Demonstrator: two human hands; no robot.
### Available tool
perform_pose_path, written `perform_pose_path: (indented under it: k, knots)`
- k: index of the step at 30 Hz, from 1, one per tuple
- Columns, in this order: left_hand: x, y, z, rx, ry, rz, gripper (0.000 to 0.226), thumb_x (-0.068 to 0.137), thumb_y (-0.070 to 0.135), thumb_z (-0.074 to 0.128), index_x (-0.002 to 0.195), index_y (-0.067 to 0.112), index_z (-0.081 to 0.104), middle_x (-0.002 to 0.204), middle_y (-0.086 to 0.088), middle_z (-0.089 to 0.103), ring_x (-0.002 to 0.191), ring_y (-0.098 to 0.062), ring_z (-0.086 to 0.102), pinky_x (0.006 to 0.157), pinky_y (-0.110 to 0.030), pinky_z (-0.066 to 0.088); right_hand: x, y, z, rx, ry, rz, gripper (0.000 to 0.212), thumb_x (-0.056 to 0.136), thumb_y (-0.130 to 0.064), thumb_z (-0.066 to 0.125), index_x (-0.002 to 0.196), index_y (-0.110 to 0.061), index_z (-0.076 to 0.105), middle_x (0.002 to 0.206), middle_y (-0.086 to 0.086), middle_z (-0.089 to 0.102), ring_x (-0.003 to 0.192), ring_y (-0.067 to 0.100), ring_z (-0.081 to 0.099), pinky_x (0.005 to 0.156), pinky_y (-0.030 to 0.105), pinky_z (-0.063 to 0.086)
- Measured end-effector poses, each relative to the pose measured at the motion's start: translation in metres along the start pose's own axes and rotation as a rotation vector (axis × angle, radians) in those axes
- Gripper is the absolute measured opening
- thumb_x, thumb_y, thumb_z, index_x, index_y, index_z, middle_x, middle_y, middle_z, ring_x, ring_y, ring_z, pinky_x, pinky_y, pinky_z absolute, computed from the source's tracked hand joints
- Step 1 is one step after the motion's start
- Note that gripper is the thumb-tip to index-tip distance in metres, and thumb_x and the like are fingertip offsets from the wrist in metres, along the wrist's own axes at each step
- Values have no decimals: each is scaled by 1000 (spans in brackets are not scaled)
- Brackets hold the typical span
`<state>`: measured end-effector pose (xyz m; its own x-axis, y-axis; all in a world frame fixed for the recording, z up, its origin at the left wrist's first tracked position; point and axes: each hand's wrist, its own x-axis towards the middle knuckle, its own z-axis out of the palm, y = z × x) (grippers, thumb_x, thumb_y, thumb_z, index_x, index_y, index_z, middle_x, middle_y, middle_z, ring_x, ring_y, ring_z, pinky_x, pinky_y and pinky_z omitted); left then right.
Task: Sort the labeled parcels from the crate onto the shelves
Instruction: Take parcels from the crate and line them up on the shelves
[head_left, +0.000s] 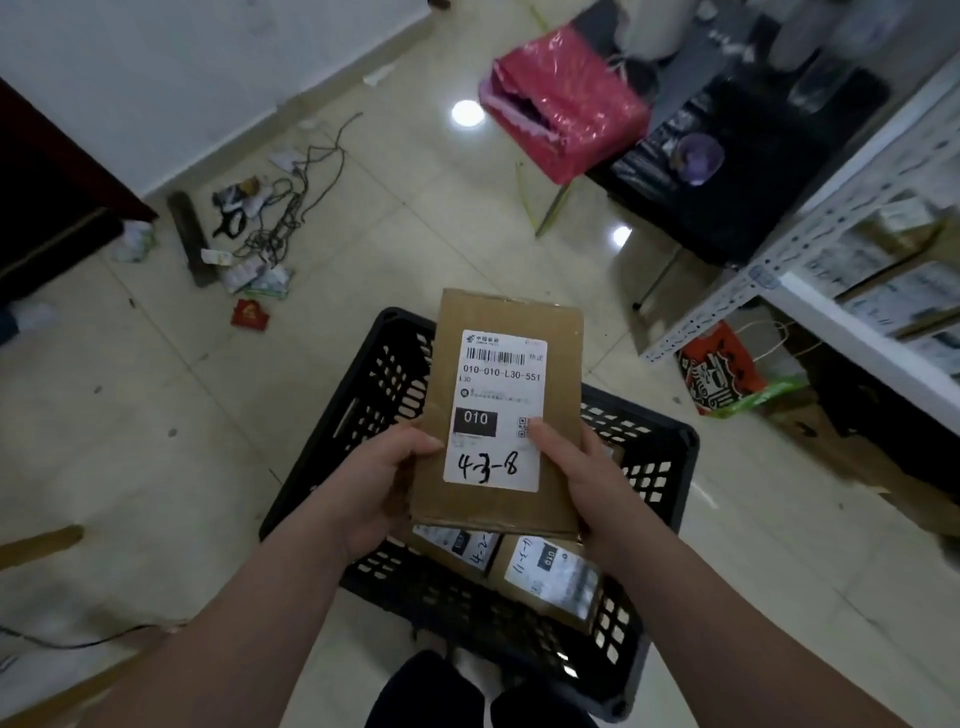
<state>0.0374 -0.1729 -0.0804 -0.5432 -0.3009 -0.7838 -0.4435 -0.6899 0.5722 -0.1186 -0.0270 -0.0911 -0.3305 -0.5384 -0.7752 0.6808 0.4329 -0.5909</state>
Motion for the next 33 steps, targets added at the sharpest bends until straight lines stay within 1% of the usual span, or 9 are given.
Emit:
perform_pose_path:
  k: [5,7,10,13,17,22,25,29,33]
  knots:
    - [-44,10,57,168,-136,130,61,70,35,77,126,31,53,113,0,70,100,-23,68,72,-32,57,-53,-22,-28,80,17,-110,82,62,-45,80,135,-26,47,105,4,75,89,25,74,67,38,61]
    - [-60,15,81,216,-145,188,74,63,35,83,129,31,49,114,2,70,100,-21,69,71,-29,57,-77,-34,-41,34,-3,-181,87,62,-39,84,139,-25,44,113,3,73,95,25,73,78,42,60]
    - [-85,25,116,269,-208,297,69,67,33,83,129,32,52,117,4,69,103,-17,67,74,-25,57,-116,-53,-64,-80,-88,-303,98,63,-20,91,144,-22,37,124,3,69,111,26,67,98,48,51]
    - [-109,37,151,319,-249,380,59,68,37,79,122,38,55,112,12,70,99,-8,68,69,-18,55,-154,-66,-87,-81,-92,-418,89,64,-13,85,140,-22,41,121,3,70,110,24,68,90,39,56]
    - [-135,48,195,446,-363,457,55,72,37,73,124,38,54,114,13,69,103,-7,66,80,-23,53,-201,-63,-111,52,41,-528,83,63,-22,88,134,-24,45,114,1,73,103,22,71,79,33,59]
    - [-164,43,231,560,-446,515,67,74,41,76,134,27,49,117,7,69,107,-15,65,98,-42,46,-262,-42,-129,137,192,-634,70,68,-36,83,129,-25,51,112,1,74,103,21,71,84,33,58]
    - [-174,26,241,609,-499,515,62,75,47,71,131,32,51,116,11,68,106,-10,65,95,-38,47,-288,-19,-138,143,282,-655,72,69,-45,80,131,-27,51,114,-1,73,104,21,71,93,41,55]
    - [-183,-6,260,685,-583,448,53,78,52,64,126,31,56,115,10,69,106,-9,65,91,-34,47,-315,25,-153,193,417,-625,73,60,-61,77,124,-34,53,108,-8,75,99,15,72,87,35,56]
    - [-197,-38,299,747,-605,416,52,74,59,63,119,32,62,110,14,70,103,-6,65,85,-29,48,-353,62,-183,221,527,-629,73,68,-64,71,132,-34,52,114,-10,72,103,11,70,92,35,53]
